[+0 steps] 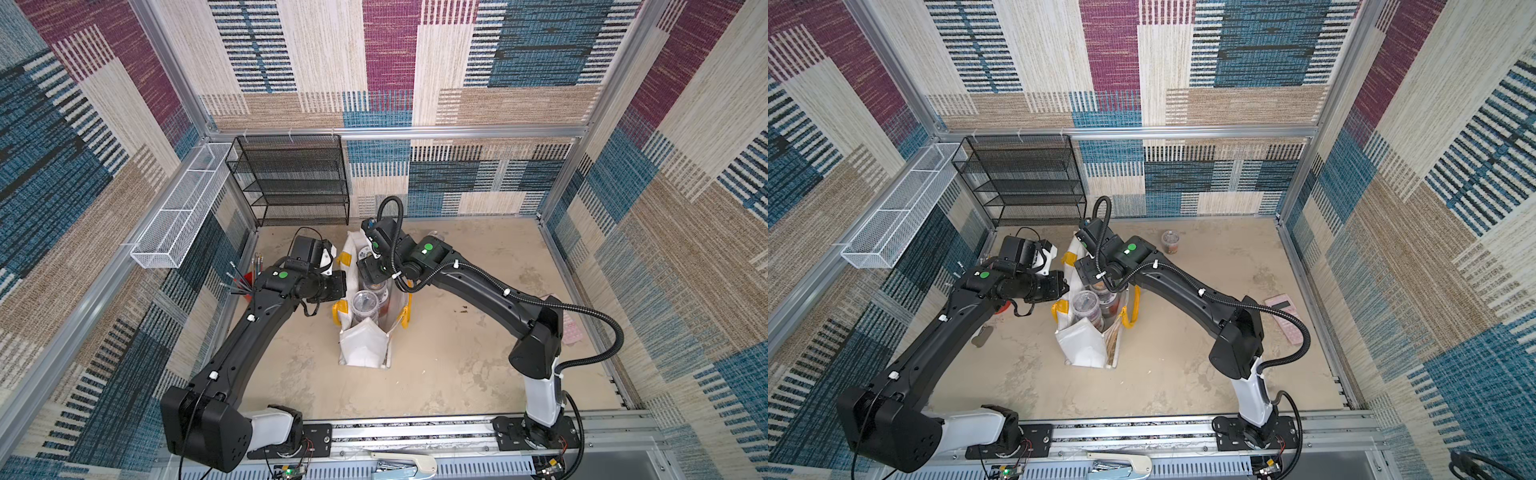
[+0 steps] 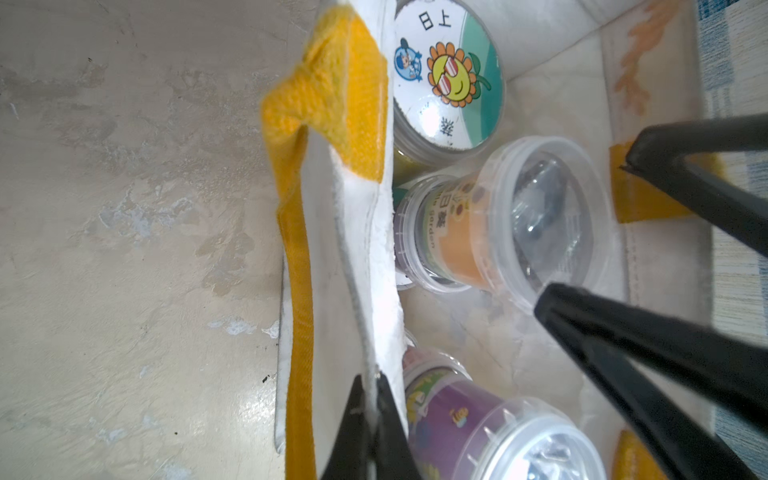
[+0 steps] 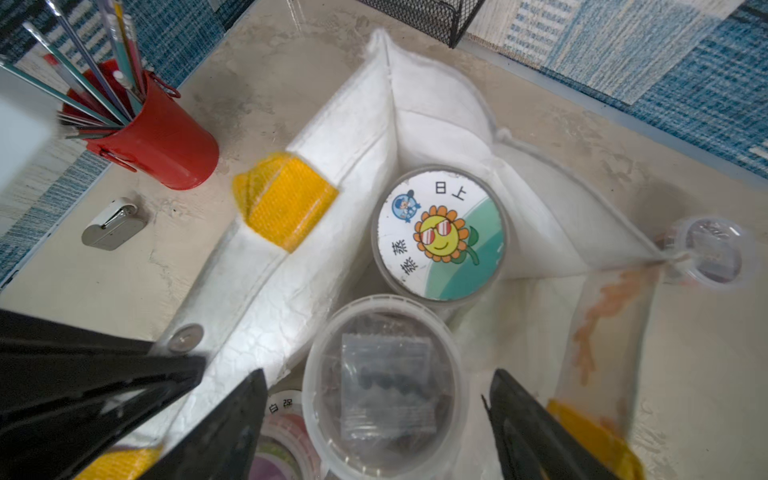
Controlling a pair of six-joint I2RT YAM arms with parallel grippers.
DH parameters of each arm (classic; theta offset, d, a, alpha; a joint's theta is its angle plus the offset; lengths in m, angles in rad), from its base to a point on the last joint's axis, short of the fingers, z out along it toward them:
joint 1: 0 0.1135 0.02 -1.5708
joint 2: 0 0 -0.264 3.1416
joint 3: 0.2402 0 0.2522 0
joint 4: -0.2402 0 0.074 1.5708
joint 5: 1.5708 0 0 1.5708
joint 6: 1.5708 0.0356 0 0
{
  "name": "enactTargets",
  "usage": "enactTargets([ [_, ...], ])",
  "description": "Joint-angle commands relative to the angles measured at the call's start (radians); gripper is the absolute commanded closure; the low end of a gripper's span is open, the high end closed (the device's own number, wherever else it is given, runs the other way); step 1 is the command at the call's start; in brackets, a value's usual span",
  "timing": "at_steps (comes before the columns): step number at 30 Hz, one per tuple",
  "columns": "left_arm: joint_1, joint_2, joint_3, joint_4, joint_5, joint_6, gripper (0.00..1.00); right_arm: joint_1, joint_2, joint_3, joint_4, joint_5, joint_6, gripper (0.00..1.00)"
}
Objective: Take out the seed jars from the canvas bag
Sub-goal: Pick up the seed jar from the canvas bag.
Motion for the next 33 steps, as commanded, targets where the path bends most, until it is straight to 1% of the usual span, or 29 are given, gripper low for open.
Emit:
enactTargets([
  [1, 0.001, -0.006, -0.004, 0.001, -0.007, 0.005, 1.00, 0.001, 0.015, 0.002, 0.044, -0.007, 0.003, 0.15],
  [6, 0.001, -0.007, -0.004, 0.001, -0.007, 0.004, 1.00, -0.005, 0.044, 0.016, 0.027, 0.008, 0.010, 0.14],
  [10, 0.001, -0.008, -0.006, 0.001, -0.008, 0.004, 1.00, -0.008, 0.040, -0.014, 0.031, 0.027, 0.014, 0.14],
  [13, 0.001, -0.007, -0.005, 0.001, -0.010, 0.004, 1.00, -0.010, 0.038, -0.031, 0.041, 0.019, 0.017, 0.16],
  [17, 0.001, -0.009, -0.006, 0.001, -0.011, 0.006, 1.00, -0.010, 0.037, -0.042, 0.044, 0.016, 0.021, 0.22],
  [19, 0.001, -0.009, -0.006, 0.000, -0.012, 0.006, 1.00, -0.010, 0.033, -0.049, 0.047, 0.012, 0.021, 0.31],
  [21, 0.001, -0.009, -0.006, 0.001, -0.013, 0.007, 1.00, -0.010, 0.031, -0.047, 0.051, 0.018, 0.020, 0.35],
  [22, 0.001, -0.009, -0.006, 0.000, -0.013, 0.005, 1.00, -0.010, 0.028, -0.047, 0.053, 0.023, 0.020, 0.39],
  [26, 0.001, -0.009, -0.006, 0.000, -0.013, 0.005, 1.00, -0.010, 0.016, -0.030, 0.056, 0.027, 0.015, 0.51],
  [29, 0.001, -0.008, -0.007, 0.001, -0.015, 0.005, 1.00, -0.010, 0.008, 0.001, 0.050, 0.047, 0.005, 0.53],
  [33, 0.001, -0.007, -0.009, 0.001, -0.016, 0.005, 1.00, -0.010, -0.006, 0.069, 0.036, 0.072, -0.013, 0.54],
])
